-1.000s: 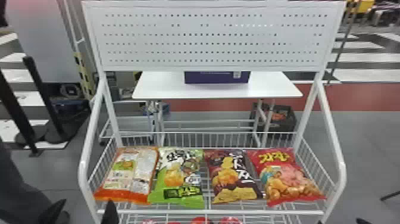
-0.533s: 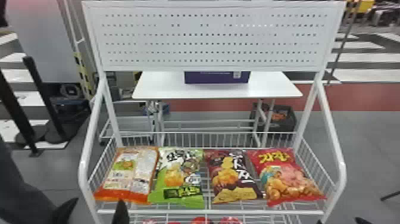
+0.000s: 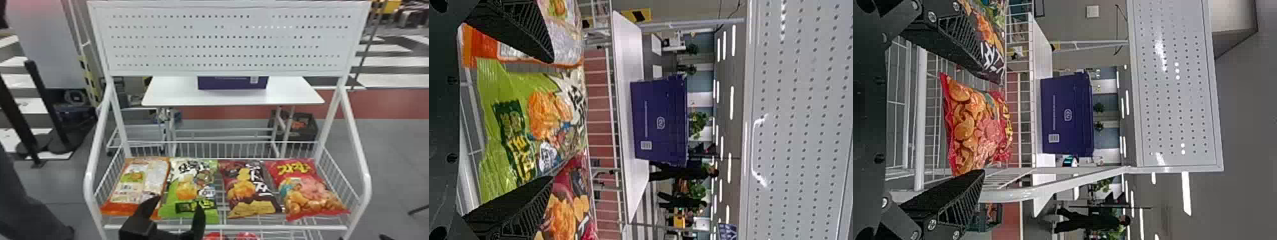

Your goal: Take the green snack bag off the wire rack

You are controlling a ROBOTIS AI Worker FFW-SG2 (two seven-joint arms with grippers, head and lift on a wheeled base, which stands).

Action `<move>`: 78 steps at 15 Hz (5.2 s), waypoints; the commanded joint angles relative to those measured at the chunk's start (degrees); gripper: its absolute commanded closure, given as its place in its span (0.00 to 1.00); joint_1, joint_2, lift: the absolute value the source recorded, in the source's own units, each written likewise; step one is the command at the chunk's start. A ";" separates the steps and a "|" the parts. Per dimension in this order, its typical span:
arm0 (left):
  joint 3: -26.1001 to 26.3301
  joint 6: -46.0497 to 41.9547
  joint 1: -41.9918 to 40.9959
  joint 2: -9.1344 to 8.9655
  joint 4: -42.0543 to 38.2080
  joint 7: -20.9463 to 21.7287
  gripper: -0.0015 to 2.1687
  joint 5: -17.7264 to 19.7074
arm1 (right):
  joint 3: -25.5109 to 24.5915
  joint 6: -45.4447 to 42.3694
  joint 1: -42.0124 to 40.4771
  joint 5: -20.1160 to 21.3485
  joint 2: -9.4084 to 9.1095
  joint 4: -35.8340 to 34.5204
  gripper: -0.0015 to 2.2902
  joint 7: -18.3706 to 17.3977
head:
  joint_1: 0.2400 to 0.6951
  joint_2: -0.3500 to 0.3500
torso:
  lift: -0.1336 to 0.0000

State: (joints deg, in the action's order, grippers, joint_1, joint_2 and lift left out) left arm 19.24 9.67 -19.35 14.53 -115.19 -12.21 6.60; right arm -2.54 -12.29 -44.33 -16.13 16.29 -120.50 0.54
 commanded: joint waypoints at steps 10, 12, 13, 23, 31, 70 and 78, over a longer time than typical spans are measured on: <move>3.53 10.86 20.75 -3.20 18.24 0.09 0.04 3.50 | 0.43 -0.40 1.18 0.75 -0.91 1.67 0.07 -0.01 | 0.57 0.50 | 1.00; 3.35 10.86 22.07 -3.20 20.70 0.26 0.04 4.12 | 0.43 -0.22 1.00 0.84 -0.91 1.67 0.07 -0.01 | 0.57 0.50 | 1.00; 3.26 10.86 22.16 -3.20 20.97 0.70 0.04 4.21 | 0.43 -0.22 0.82 0.84 -0.91 1.58 0.07 0.08 | 0.57 0.50 | 1.00; 2.65 15.26 22.34 -3.46 22.20 3.25 0.30 4.47 | 0.34 -0.40 0.38 0.84 -0.47 1.32 0.07 -0.01 | 0.57 0.50 | 1.00; 2.47 14.55 20.40 -3.11 18.60 2.02 0.79 4.74 | 0.26 -0.22 0.74 0.84 -0.47 1.50 0.07 -0.01 | 0.57 0.50 | 1.00; -18.10 -26.23 -22.14 4.98 -6.81 0.26 0.79 7.46 | 1.13 -0.05 0.38 2.07 -0.12 1.23 0.07 -0.27 | 0.57 0.50 | 1.00; -18.10 -26.23 -22.40 4.80 -6.72 0.44 0.79 7.28 | 1.75 -0.22 0.65 1.98 0.15 1.15 0.07 -0.27 | 0.57 0.50 | 1.00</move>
State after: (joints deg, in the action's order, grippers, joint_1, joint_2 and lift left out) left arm 1.17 -16.56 -41.73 19.52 -122.02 -11.78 13.88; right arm -1.11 -12.34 -43.79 -14.07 16.28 -119.32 0.26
